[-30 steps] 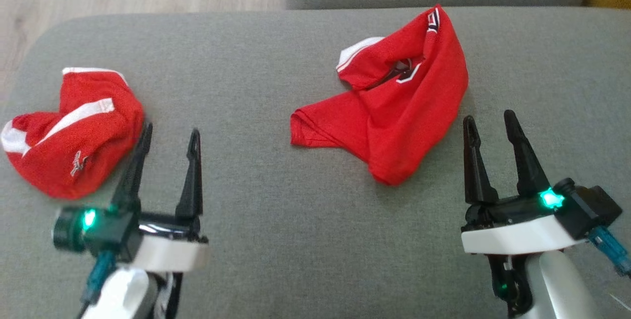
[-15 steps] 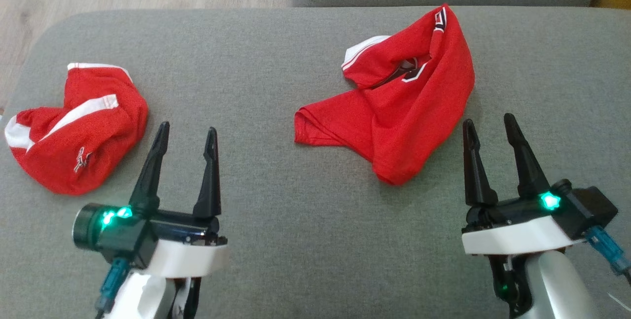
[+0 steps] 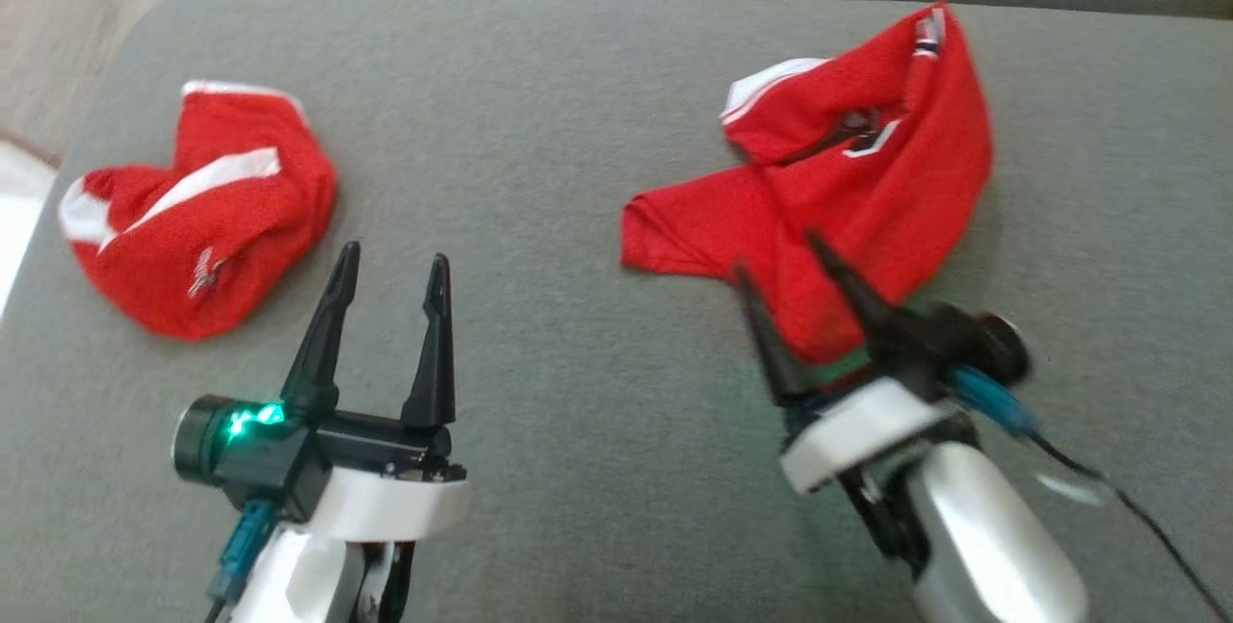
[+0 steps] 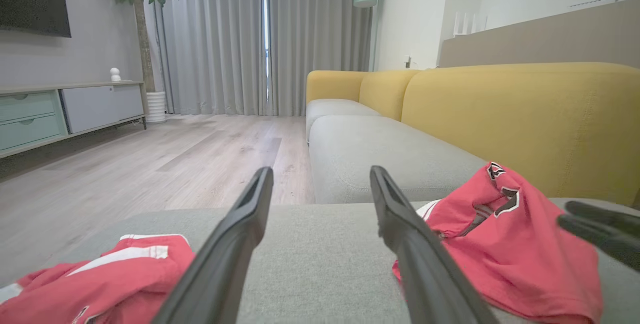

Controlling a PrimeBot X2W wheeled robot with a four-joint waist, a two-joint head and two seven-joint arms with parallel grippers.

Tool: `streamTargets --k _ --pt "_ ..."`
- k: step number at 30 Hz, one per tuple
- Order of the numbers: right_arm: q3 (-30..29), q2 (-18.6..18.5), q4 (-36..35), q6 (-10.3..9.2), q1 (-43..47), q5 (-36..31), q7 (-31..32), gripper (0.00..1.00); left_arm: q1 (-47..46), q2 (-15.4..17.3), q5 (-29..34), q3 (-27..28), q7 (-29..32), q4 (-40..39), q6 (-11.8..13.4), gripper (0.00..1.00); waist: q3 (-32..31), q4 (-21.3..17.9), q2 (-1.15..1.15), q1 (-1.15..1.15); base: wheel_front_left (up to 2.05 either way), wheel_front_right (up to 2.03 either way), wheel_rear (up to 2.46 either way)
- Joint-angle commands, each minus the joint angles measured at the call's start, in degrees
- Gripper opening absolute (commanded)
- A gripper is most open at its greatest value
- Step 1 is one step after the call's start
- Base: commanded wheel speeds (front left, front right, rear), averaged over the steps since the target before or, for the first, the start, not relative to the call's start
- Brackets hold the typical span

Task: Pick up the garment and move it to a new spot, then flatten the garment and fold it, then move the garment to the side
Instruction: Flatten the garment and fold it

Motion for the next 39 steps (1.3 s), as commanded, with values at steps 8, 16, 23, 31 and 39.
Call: streamTargets --k 8,16,23,31,39 --pt "6.1 -0.1 14.3 0.44 -13.2 -5.9 10.2 1.0 -2.5 -3.4 1.6 3.2 -0.2 -0.1 -2.6 1.0 3.0 6.0 0.0 0.0 0.0 0.0 0.0" --pt "5.0 -0.1 26.9 0.44 -20.9 -9.6 15.5 1.0 -2.9 -6.5 2.3 3.9 -0.2 1.4 -5.1 1.0 4.9 11.1 0.0 0.0 0.0 0.0 0.0" --pt "2.4 -0.1 33.1 0.44 -23.5 -12.0 17.6 0.02 -3.0 -7.6 2.7 4.9 -0.2 1.8 -6.2 1.0 5.9 13.0 0.0 0.0 0.0 0.0 0.0" --pt "4.8 -0.1 27.5 0.44 -23.8 -6.5 8.3 0.0 -2.5 -7.9 3.3 7.1 -0.2 1.9 -6.8 1.0 5.1 8.0 0.0 0.0 0.0 0.0 0.0" --pt "7.0 -0.1 13.6 0.44 -30.1 4.7 -2.9 0.0 -2.2 -8.0 4.8 8.8 -0.2 1.6 -7.6 1.0 1.8 1.6 0.0 0.0 0.0 0.0 0.0"
